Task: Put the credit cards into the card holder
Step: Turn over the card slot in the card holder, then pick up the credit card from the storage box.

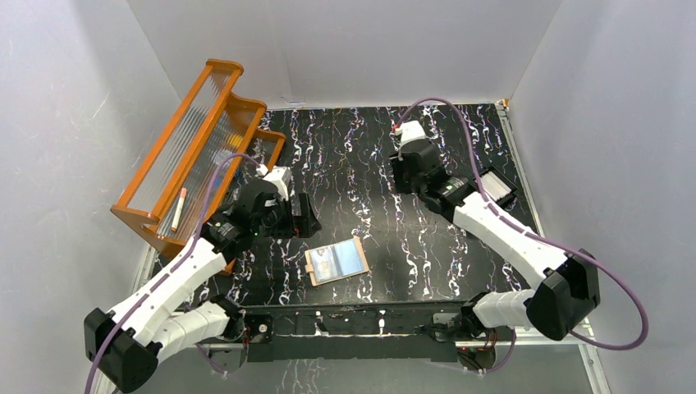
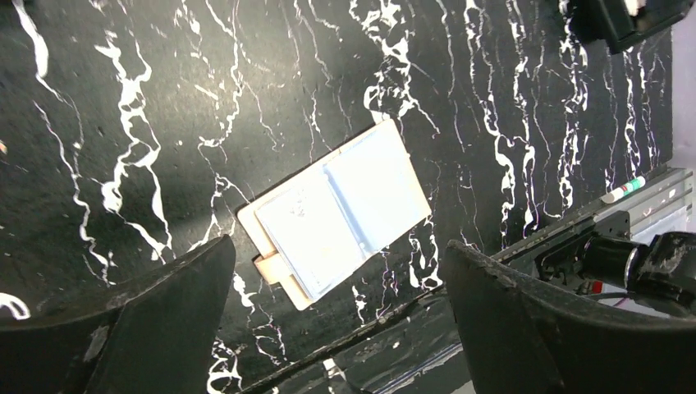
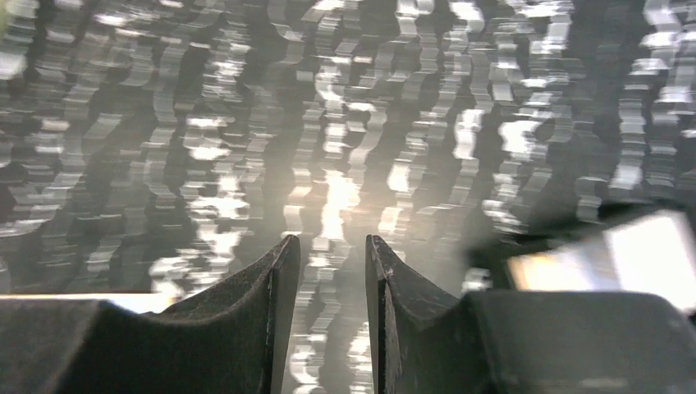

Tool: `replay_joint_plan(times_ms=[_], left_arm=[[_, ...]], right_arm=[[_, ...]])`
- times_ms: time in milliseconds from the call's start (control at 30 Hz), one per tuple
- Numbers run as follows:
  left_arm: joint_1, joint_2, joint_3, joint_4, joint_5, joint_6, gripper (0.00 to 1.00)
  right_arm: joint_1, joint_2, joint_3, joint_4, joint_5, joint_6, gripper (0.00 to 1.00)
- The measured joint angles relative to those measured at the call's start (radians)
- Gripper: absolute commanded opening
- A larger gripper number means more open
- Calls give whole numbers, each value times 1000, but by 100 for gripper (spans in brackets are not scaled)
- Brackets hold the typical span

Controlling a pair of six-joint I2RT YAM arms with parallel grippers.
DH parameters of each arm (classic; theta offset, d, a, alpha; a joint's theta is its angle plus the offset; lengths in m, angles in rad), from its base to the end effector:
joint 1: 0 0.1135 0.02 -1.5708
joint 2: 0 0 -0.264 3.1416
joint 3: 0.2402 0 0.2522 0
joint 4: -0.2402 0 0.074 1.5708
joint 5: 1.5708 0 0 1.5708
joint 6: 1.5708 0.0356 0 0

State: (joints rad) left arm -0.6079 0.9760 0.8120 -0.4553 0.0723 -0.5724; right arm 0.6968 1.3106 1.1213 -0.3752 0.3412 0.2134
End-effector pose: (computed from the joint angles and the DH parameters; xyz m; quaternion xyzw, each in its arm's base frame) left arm 0.1731 -0.1236 0.2878 0.0323 0.8879 -0.2814 0.3624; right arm 0.2337 0.1801 0.3239 -0.1272 0.8578 0.0753 0.4922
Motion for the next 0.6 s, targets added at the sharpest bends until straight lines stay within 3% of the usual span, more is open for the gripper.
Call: replay_joint_plan(times_ms=[133,300,467,600], left_arm=[[0,-43,34,-25,-3,42,99],[0,-78,38,-30,0,101,98],[0,-100,11,-16,3,153,98],[0,-131,-43,-13,3,181,98]], right_arm=[[-99,-53,-59,-8,109,-215,43],[-285,-38,-71,-27,138,-407,40],[-449,24,-73,-29,135,-521,38],[-521,101,-103,-18,155,-580,44]])
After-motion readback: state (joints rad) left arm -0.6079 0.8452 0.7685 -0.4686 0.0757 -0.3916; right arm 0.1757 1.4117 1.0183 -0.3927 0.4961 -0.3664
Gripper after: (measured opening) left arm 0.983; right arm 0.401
